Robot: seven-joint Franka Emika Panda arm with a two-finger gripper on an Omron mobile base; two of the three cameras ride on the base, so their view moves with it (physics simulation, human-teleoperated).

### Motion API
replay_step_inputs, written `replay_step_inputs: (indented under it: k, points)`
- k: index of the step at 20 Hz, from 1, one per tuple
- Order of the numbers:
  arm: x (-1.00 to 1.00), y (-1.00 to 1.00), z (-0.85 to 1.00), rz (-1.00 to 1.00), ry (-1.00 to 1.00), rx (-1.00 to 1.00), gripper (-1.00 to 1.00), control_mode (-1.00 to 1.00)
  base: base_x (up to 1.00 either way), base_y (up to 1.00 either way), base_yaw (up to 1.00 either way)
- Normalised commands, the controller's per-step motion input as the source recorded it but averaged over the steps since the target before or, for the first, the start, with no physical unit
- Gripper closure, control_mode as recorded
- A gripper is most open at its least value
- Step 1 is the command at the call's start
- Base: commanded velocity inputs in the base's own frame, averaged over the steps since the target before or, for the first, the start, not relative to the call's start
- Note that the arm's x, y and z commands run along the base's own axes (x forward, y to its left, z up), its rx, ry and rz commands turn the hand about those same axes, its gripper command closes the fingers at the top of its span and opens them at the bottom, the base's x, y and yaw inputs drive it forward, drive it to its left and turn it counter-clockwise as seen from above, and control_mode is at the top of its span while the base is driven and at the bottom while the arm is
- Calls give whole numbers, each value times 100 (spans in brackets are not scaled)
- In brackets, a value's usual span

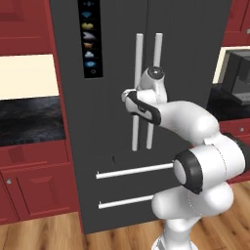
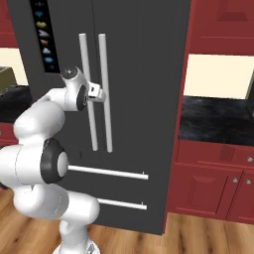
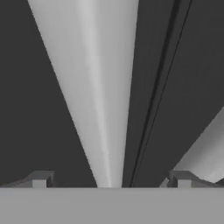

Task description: Take the lemon wedge from the fridge and place it on the plate with fish on the dining counter.

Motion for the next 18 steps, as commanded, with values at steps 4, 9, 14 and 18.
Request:
replay_step_inputs:
  k: [4, 9, 14, 18]
  points:
    - [55, 4, -37, 0, 0, 0, -100, -100, 0, 0, 0]
    - [63, 13, -40, 0, 0, 0, 100, -100, 0, 0, 0]
    - [35, 4, -11, 0, 0, 0, 100, -100, 0, 0, 0]
    - [1, 10, 6, 0, 0, 0, 100, -100, 0, 0, 0]
